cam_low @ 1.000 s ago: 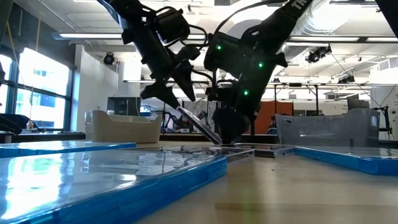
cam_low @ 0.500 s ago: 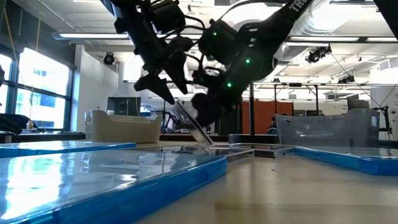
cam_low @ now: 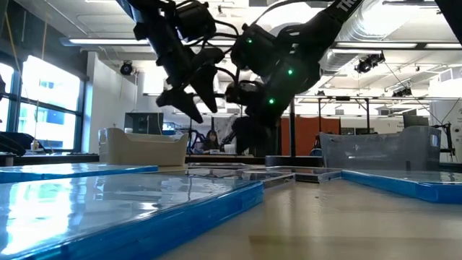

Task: Pick & place jewel cases by type
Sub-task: Put the top black CD case into the white bin

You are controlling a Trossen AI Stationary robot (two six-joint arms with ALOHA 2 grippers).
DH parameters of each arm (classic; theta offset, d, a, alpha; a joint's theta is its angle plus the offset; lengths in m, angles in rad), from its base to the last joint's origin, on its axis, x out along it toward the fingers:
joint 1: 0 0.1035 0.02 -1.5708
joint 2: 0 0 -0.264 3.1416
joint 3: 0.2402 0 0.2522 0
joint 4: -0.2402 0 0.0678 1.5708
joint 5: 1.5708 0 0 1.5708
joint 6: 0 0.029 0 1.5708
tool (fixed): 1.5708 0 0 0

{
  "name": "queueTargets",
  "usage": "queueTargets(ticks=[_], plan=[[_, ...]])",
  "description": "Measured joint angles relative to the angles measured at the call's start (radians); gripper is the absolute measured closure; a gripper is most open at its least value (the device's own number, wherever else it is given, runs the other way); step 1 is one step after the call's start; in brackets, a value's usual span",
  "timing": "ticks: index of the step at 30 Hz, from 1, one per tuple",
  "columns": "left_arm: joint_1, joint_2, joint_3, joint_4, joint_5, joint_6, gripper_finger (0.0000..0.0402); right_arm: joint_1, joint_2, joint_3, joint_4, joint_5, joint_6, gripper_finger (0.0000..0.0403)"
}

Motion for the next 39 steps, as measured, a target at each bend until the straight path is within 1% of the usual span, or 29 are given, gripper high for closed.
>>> queueTargets(ticks=[2, 3, 5, 7, 10, 13, 15, 16, 20, 23, 27, 29, 31, 33, 36, 39], plan=[[0.0, 0.0, 0.0, -0.049, 0.0, 0.001, 0.0172, -0.006, -0.018, -0.001, -0.058, 0.003, -0.011, 0.0234], [0.0, -0.001, 0.0, -0.085, -0.001, 0.001, 0.0172, -0.011, -0.03, -0.001, -0.086, -0.016, -0.01, 0.0234], [-0.001, -0.002, -0.018, -0.124, -0.02, -0.001, 0.0172, -0.026, -0.057, -0.002, -0.139, -0.077, -0.003, 0.0234], [-0.013, -0.002, -0.061, -0.119, -0.046, -0.022, 0.0172, -0.047, -0.075, -0.002, -0.171, -0.137, -0.008, 0.0234], [-0.021, -0.002, -0.154, -0.03, -0.035, -0.078, 0.0172, -0.079, -0.076, -0.003, -0.194, -0.21, -0.089, 0.0234], [-0.021, -0.002, -0.262, 0.155, -0.007, -0.15, 0.0172, -0.109, -0.072, -0.003, -0.196, -0.314, -0.213, 0.0234], [-0.019, -0.002, -0.314, 0.281, -0.005, -0.206, 0.0172, -0.127, -0.069, -0.003, -0.198, -0.36, -0.27, 0.0234], [-0.018, -0.002, -0.334, 0.317, -0.013, -0.234, 0.0172, -0.136, -0.069, -0.003, -0.198, -0.38, -0.292, 0.0234], [-0.009, -0.002, -0.376, 0.315, -0.088, -0.318, 0.0172, -0.192, -0.069, -0.004, -0.241, -0.47, -0.348, 0.0234], [-0.005, -0.003, -0.385, 0.325, -0.131, -0.364, 0.0172, -0.239, -0.069, -0.004, -0.247, -0.554, -0.364, 0.0234], [-0.004, 0.002, -0.387, 0.404, -0.133, -0.37, 0.0172, -0.297, -0.059, -0.004, -0.226, -0.699, -0.375, 0.0234], [-0.003, 0.021, -0.386, 0.449, -0.115, -0.37, 0.0172, -0.316, -0.035, -0.003, -0.201, -0.766, -0.375, 0.0234], [0.004, 0.047, -0.387, 0.475, -0.096, -0.38, 0.0172, -0.321, -0.005, -0.003, -0.175, -0.781, -0.39, 0.0234], [0.011, 0.084, -0.384, 0.5, -0.079, -0.389, 0.0172, -0.314, 0.008, -0.002, -0.149, -0.74, -0.419, 0.0234], [0.022, 0.126, -0.382, 0.528, -0.06, -0.404, 0.0172, -0.3, 0.015, 0.0, -0.136, -0.708, -0.448, 0.0233], [0.024, 0.137, -0.385, 0.591, -0.053, -0.403, 0.0172, -0.298, 0.018, 0.0, -0.119, -0.758, -0.466, 0.0233]])
